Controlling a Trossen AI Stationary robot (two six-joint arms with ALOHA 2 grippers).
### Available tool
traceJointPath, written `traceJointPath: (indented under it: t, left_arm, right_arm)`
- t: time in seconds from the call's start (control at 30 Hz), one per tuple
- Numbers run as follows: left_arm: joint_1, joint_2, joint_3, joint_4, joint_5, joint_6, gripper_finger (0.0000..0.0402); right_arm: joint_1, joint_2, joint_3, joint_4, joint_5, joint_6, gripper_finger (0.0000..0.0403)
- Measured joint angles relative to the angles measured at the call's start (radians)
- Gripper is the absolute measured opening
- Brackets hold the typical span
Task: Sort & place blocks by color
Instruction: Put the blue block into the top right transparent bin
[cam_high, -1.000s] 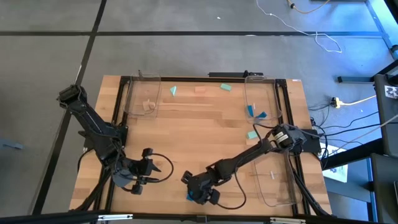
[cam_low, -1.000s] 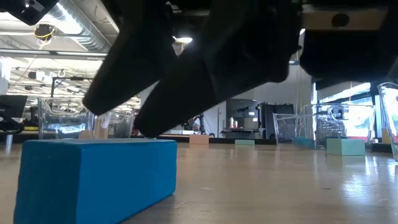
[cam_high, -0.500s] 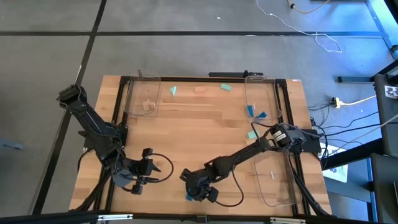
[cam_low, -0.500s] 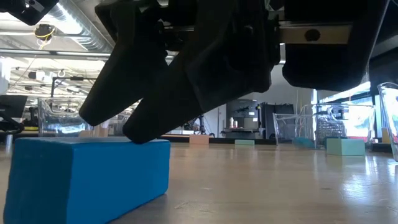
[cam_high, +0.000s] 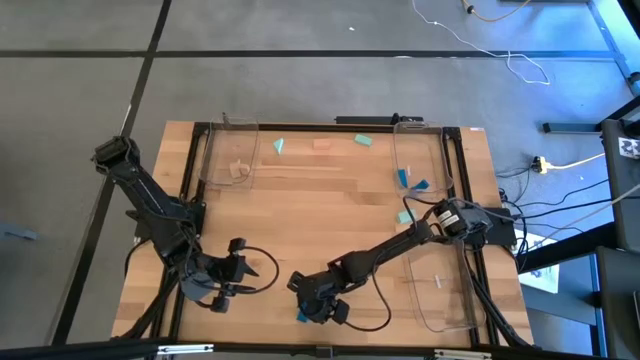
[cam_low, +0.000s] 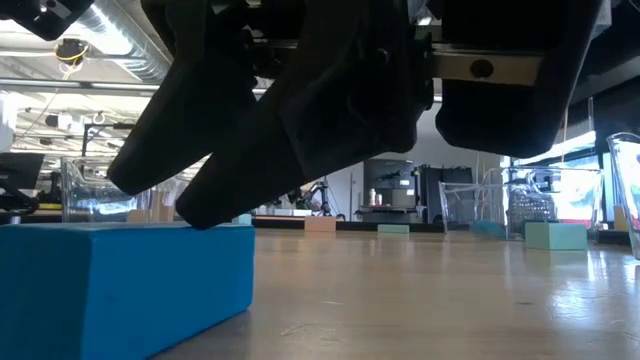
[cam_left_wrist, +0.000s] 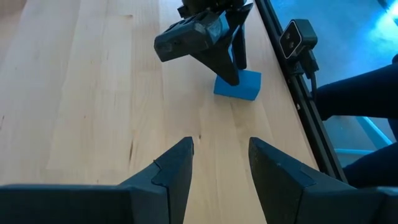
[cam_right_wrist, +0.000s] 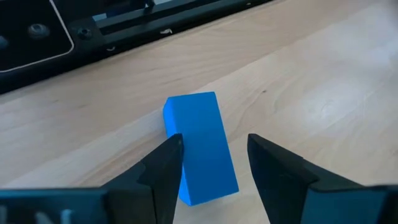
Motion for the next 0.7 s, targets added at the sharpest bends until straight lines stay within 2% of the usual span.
traceJointPath:
  t: [0.37, 0.57, 0.7]
  left_arm:
    - [0.000, 0.000, 0.000, -0.003, 0.001, 0.000, 0.0149]
    - [0.000, 0.000, 0.000, -0.003, 0.001, 0.007, 0.0149]
    - [0.000, 0.000, 0.000, -0.003, 0.001, 0.007, 0.0149]
  right_arm:
    - [0.000, -0.002, 0.004, -0.002, 0.000, -0.001, 0.0184]
    - [0.000, -0.002, 0.056, -0.082, 0.000, -0.001, 0.0184]
    - [0.000, -0.004, 0.079, -0.115, -0.079, -0.003, 0.0184]
